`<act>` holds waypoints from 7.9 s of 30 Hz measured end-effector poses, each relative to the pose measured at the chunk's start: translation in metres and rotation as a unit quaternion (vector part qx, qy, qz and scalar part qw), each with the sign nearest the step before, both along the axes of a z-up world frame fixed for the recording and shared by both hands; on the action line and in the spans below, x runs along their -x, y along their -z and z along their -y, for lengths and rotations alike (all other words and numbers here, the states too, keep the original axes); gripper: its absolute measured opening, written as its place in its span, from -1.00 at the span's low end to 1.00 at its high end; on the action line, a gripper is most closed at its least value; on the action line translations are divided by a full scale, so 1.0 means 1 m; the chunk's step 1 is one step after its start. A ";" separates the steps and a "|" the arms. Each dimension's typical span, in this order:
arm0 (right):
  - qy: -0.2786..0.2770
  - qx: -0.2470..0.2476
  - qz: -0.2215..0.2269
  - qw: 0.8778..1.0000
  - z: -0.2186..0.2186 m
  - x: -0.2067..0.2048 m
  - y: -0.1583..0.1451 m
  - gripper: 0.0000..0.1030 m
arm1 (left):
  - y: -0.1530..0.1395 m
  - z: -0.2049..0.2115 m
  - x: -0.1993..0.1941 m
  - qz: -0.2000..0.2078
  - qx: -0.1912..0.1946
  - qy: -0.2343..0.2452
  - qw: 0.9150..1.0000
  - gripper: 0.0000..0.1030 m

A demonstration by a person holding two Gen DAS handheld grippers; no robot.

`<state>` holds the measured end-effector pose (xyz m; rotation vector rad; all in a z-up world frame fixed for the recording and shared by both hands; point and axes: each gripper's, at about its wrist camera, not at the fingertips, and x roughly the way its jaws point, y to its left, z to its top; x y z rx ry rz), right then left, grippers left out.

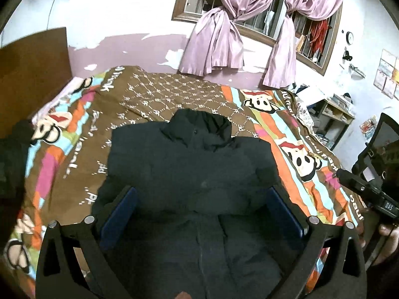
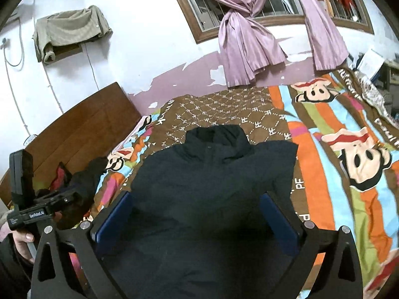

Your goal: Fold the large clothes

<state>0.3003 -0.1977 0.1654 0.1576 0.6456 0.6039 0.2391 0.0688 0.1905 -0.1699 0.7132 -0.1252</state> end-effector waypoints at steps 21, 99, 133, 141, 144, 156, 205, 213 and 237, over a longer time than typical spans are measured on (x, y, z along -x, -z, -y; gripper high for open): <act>0.026 0.046 -0.033 0.998 -0.024 -0.074 -0.050 1.00 | -0.091 -0.020 -0.061 0.054 -0.038 -0.002 0.998 0.97; -0.047 0.176 -0.035 0.983 -0.091 -0.181 0.196 -0.86 | 0.222 -0.045 -0.190 -0.046 -0.104 0.101 0.988 -0.95; -0.106 0.139 -0.085 0.981 -0.127 -0.221 0.186 -0.35 | 0.170 -0.038 -0.219 -0.040 -0.029 0.158 0.986 -0.30; -0.136 0.171 -0.108 0.970 -0.129 -0.230 0.207 -0.36 | 0.210 -0.013 -0.243 -0.105 -0.109 0.187 0.971 -0.47; -0.134 0.174 -0.110 0.969 -0.131 -0.233 0.215 -0.36 | 0.223 -0.016 -0.242 -0.104 -0.129 0.186 0.968 -0.48; -0.121 0.139 -0.066 0.981 -0.121 -0.220 0.202 -0.33 | 0.248 -0.014 -0.221 -0.032 -0.181 0.175 0.967 -0.49; -0.028 0.126 0.023 0.991 -0.107 -0.143 0.110 0.89 | 0.109 -0.061 -0.158 -0.006 -0.014 0.012 1.000 0.94; -0.023 0.125 0.063 0.990 -0.095 -0.101 0.053 0.96 | 0.049 -0.050 -0.117 0.036 -0.022 0.010 0.999 0.96; -0.025 0.107 0.102 0.989 -0.069 0.064 -0.043 1.00 | -0.051 -0.025 0.050 0.106 -0.036 0.034 0.993 0.97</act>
